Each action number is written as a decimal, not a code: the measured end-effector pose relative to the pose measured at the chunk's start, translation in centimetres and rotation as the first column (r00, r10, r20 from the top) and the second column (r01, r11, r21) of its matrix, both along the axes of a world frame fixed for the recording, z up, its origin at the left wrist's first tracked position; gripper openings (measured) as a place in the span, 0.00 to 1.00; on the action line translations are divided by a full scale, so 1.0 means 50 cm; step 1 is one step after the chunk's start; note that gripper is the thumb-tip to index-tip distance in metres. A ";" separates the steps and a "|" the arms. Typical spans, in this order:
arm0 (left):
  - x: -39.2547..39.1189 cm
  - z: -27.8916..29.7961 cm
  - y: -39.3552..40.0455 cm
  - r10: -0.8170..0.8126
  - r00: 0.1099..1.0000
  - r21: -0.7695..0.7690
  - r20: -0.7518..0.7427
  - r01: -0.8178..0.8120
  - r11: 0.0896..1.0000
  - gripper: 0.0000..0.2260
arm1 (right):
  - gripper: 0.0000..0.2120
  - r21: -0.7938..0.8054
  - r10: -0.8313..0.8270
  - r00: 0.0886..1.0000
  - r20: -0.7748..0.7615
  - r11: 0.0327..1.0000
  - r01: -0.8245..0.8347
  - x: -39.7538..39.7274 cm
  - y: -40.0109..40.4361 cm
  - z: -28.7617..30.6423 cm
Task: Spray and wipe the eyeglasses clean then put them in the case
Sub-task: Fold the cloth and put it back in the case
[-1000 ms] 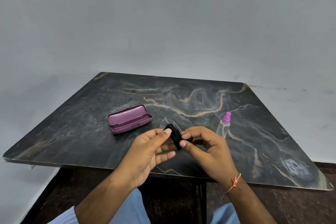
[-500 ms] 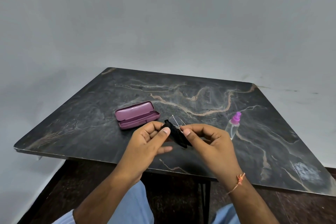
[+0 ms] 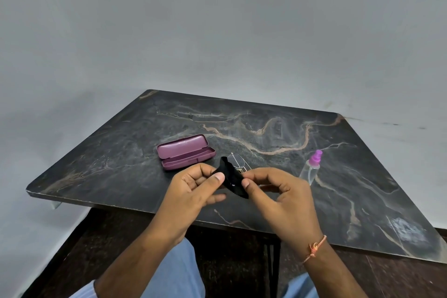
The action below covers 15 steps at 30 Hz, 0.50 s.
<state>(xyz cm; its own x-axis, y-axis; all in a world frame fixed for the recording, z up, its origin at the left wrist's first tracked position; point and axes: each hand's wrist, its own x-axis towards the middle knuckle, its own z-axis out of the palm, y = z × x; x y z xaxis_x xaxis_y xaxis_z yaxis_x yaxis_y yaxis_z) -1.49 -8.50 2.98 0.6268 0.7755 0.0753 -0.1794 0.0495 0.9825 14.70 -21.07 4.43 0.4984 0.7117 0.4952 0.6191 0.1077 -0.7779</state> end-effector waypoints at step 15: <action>-0.016 0.018 -0.011 -0.118 0.993 -0.369 0.012 0.114 0.922 0.16 | 0.13 0.036 0.143 0.505 -0.851 0.976 -0.216 0.016 -0.005 0.038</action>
